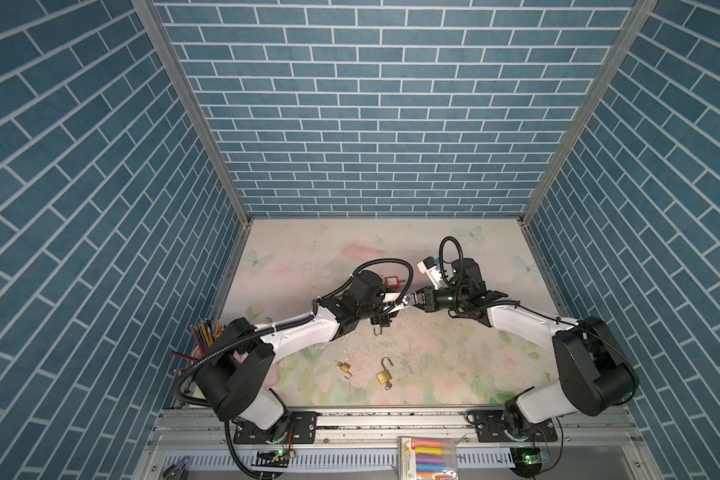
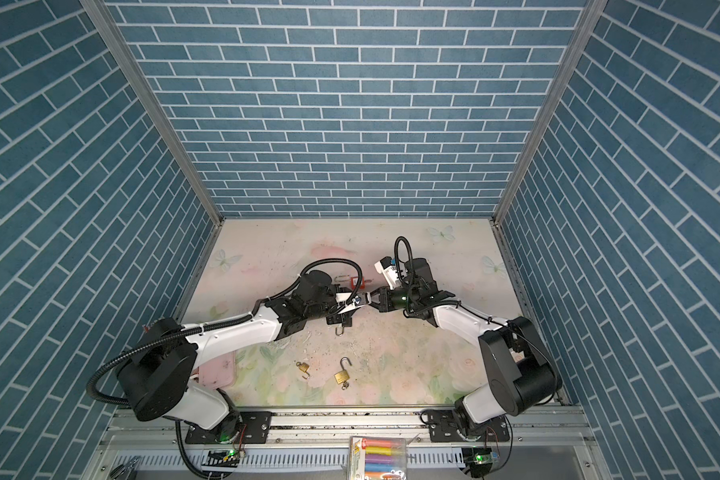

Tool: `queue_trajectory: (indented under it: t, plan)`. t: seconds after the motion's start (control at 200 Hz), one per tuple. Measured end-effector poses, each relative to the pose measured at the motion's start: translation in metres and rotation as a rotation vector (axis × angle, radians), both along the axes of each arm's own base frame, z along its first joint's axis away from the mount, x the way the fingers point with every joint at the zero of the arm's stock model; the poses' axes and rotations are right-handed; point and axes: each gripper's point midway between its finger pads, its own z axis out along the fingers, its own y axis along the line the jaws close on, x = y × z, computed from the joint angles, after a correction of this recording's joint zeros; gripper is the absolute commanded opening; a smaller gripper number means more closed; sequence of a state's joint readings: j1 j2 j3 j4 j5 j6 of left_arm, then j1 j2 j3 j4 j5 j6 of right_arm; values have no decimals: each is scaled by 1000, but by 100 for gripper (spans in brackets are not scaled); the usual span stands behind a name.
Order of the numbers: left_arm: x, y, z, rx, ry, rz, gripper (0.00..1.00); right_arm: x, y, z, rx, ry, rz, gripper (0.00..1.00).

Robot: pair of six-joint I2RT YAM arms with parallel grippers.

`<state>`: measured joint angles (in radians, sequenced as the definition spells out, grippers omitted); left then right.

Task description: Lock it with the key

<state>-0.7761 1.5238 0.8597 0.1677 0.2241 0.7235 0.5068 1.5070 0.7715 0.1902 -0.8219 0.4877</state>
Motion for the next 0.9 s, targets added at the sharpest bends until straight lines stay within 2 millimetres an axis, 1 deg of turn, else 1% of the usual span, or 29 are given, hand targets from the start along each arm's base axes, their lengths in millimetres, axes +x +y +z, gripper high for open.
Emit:
queue_trajectory:
  t: [0.335,0.435,0.525,0.66,0.785,0.825,0.9]
  plan:
    - [1,5,-6,14,31,28,0,1,5,-6,0,16,6,0]
    - [3,5,-3,2,26,43,0,3,4,-1,-11,10,-1,0]
    - [7,2,4,-32,7,57,0,8,0,9,-19,-13,-16,0]
    - [7,-3,23,-127,-35,86,0,13,-9,33,-22,-46,-25,17]
    - [4,-5,49,-251,-66,129,0,17,-13,58,-22,-76,-24,34]
    - [2,-3,53,-276,-64,143,0,20,-14,64,-23,-89,-27,40]
    - [3,4,55,-314,-50,194,0,25,-21,78,-21,-120,-46,45]
